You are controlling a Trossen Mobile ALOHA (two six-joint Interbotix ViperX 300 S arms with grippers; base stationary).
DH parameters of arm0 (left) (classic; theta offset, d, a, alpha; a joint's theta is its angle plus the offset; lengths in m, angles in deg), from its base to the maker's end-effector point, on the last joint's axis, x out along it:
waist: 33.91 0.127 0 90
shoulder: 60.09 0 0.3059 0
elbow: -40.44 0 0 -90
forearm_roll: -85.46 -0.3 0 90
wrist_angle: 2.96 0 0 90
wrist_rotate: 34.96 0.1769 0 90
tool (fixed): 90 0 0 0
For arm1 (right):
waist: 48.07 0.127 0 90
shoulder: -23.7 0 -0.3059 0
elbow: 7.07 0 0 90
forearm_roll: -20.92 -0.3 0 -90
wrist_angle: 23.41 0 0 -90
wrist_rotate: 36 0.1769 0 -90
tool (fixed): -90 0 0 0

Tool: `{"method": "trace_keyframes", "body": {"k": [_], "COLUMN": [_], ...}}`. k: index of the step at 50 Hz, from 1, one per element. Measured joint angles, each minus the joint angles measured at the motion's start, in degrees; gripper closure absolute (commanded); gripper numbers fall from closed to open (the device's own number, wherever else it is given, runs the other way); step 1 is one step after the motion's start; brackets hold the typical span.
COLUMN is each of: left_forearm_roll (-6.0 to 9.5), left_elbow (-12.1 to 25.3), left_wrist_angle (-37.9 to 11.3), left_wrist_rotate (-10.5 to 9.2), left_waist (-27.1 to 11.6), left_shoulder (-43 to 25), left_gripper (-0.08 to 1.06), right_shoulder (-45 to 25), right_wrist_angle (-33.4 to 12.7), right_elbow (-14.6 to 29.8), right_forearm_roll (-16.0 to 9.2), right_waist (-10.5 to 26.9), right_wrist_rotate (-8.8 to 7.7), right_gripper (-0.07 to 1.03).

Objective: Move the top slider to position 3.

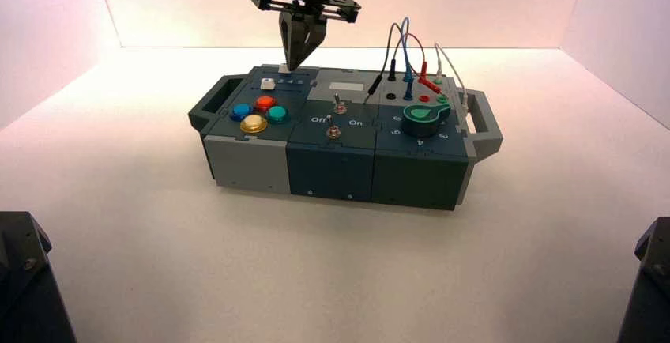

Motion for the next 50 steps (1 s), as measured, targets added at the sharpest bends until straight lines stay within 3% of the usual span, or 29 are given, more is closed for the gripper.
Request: {"method": "trace_keyframes", "body": {"k": [25, 50], "left_forearm_roll": [0.18, 0.18], "left_elbow": [0.0, 0.4], "left_wrist_angle": [-0.1, -1.1], "left_wrist_rotate": [0.00, 0.00], "left_waist": [0.0, 0.0], "left_shoulder": [-0.1, -1.9], "left_gripper": [1.01, 1.01], "right_shoulder": [8.6, 10.9], "right_wrist_angle": [0.3, 3.4], "right_elbow": [-5.9, -8.6], "right_forearm_roll": [0.7, 0.7], "right_waist": [-1.3, 1.0], "right_wrist_rotate": [-0.09, -1.58], "right_gripper": [0.98, 0.98]}}
